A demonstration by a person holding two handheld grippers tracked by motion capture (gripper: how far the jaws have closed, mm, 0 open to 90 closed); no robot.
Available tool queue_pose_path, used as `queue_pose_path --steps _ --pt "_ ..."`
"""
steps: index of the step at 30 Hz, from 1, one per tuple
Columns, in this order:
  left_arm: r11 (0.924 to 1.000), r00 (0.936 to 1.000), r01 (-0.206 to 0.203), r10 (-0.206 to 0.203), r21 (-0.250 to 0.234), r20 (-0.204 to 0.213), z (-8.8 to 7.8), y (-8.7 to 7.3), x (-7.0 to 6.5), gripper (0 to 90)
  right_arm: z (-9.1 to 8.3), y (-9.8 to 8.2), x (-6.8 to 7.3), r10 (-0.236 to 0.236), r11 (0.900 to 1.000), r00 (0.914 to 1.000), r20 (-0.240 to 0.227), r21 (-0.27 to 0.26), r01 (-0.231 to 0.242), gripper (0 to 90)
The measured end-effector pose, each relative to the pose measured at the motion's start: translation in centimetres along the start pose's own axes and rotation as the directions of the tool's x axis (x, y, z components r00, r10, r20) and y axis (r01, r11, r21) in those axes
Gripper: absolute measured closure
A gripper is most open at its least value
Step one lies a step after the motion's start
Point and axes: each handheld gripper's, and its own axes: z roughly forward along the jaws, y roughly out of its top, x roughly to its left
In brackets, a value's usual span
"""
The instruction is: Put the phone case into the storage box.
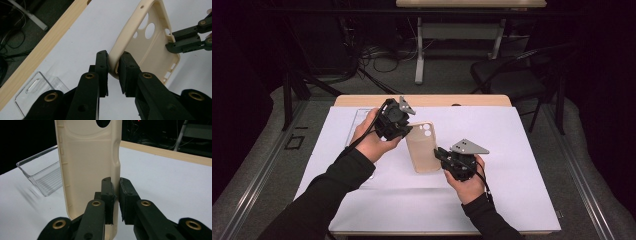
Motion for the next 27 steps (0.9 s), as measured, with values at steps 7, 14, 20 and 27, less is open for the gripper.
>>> queue_pose_path --steps 7,14,20,27 --pt "0.9999 0.9999 -0.01 0.01 -0.004 0.003 -0.02 0.01 0.04 79.3 0.06 -0.05 0.0 0.009 1.0 1.0 -0.003 -0.004 -0.009 82.7" --pt "0.9996 0.9996 -0.027 0.027 -0.011 0.005 -0.04 0.02 0.03 79.3 0.12 -0.09 -0.02 0.009 1.0 1.0 -0.003 -0.006 -0.009 82.2" --pt "0.9987 0.9987 -0.05 0.05 -0.001 0.003 0.24 -0.05 -0.01 79.3 0.05 -0.05 -0.03 0.01 1.0 0.9999 -0.008 -0.015 -0.01 78.2" --pt "0.9981 0.9979 -0.062 0.062 0.002 -0.019 0.39 -0.25 0.21 79.3 0.0 -0.06 -0.17 0.009 1.0 0.9999 -0.007 -0.023 -0.009 73.7"
